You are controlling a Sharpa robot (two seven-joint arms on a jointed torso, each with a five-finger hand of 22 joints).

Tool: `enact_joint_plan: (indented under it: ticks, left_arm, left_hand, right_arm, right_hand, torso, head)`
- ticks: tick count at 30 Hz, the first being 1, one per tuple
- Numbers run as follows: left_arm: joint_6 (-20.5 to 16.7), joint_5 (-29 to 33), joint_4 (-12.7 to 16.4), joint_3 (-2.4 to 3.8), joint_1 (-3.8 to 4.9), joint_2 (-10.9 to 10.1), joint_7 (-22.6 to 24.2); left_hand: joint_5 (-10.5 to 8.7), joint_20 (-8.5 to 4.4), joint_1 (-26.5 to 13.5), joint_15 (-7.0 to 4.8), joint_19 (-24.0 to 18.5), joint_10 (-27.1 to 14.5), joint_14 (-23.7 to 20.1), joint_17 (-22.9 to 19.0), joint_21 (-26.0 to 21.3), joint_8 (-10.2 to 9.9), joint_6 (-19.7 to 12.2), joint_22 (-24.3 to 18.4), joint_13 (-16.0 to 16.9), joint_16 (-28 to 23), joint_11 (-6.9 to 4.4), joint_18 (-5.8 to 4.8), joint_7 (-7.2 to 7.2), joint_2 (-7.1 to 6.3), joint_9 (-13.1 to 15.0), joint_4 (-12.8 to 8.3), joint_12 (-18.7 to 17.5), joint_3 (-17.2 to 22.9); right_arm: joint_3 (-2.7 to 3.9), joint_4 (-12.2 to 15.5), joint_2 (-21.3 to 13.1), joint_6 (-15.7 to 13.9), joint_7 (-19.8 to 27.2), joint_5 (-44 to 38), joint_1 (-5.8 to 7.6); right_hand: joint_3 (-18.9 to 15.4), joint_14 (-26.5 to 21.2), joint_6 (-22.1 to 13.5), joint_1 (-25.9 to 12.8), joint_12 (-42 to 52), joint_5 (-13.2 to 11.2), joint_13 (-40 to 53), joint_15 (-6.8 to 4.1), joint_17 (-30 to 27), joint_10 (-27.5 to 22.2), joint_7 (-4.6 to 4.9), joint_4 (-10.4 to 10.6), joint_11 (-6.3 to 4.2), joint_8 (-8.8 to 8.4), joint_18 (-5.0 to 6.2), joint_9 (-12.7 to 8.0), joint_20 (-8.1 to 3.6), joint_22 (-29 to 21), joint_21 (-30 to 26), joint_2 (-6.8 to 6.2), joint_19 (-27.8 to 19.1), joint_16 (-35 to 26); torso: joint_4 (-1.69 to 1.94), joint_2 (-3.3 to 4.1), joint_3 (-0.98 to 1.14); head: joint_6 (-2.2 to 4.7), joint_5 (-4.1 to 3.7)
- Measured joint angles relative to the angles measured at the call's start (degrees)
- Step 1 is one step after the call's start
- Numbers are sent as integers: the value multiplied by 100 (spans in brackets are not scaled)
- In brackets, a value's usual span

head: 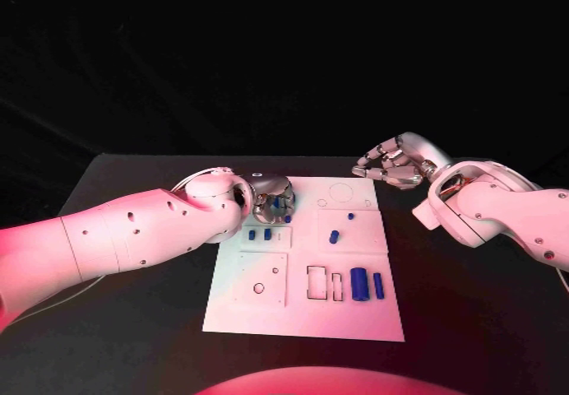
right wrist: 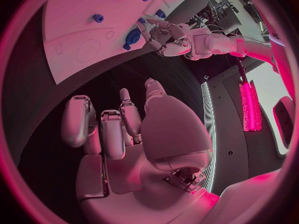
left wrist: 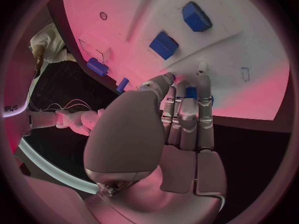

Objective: Assemble the parts on the task board

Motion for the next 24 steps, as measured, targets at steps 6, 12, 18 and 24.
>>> enact_joint_plan:
  ticks: [6, 12, 18, 24]
  left_arm:
    - [2, 22, -31, 0, -4, 16, -1]
    - [16, 56, -78, -4, -28, 66, -11]
    - [17, 87, -110, 5, -40, 98, -31]
    - [17, 106, -123, 10, -43, 112, -56]
  left_hand:
    - [0, 2, 0, 0, -43, 21, 0, -2, 50, -29, 8, 31, -35, 14, 21, 0, 8, 0, -25, 2, -36, 29]
    - [0, 20, -109, 0, -61, 58, 0, -9, 56, -64, 50, 48, -62, 48, 24, 0, 9, -29, -46, 19, -54, 45]
    - [0, 20, -108, 20, -61, 59, 20, 65, 79, -79, 50, 54, -65, 102, 24, 0, 9, -30, -55, 18, -77, 45]
    - [0, 20, -132, 20, -61, 97, 20, 72, 85, -86, 70, 65, -82, 127, 25, 0, 29, -6, -56, 18, -76, 45]
  right_arm:
    - [1, 1, 1, -1, -1, -1, 0]
    - [2, 0, 5, -1, -1, -1, 0]
    - [2, 0, 5, -2, -2, -1, 0]
    - [2, 3, 0, -11, -2, -1, 0]
  right_hand:
    - [0, 0, 0, 0, 0, 0, 1, 0, 0, 0, 0, 0, 0, 0, 0, 0, 0, 0, 0, 0, 0, 0]
    - [0, 0, 0, 0, 0, 0, 6, 0, -1, 0, 0, 0, 0, 23, 0, 0, 0, -1, 0, 0, 0, 0]
    - [0, 0, 0, 0, 0, 0, 6, 0, -1, 0, 0, 0, 0, 23, 0, 0, 0, -1, 0, 0, 0, 0]
    - [0, 0, 0, 24, 0, 22, 13, 0, -1, 0, 0, 0, 0, 23, 0, 0, 0, -2, 0, 24, 0, 0]
  torso:
    - [2, 4, 1]
    - [0, 7, 0]
    - [0, 7, -3]
    - [0, 7, -3]
  head:
    - [-5, -7]
    - [-11, -8]
    - [-15, -27]
    - [-25, -49]
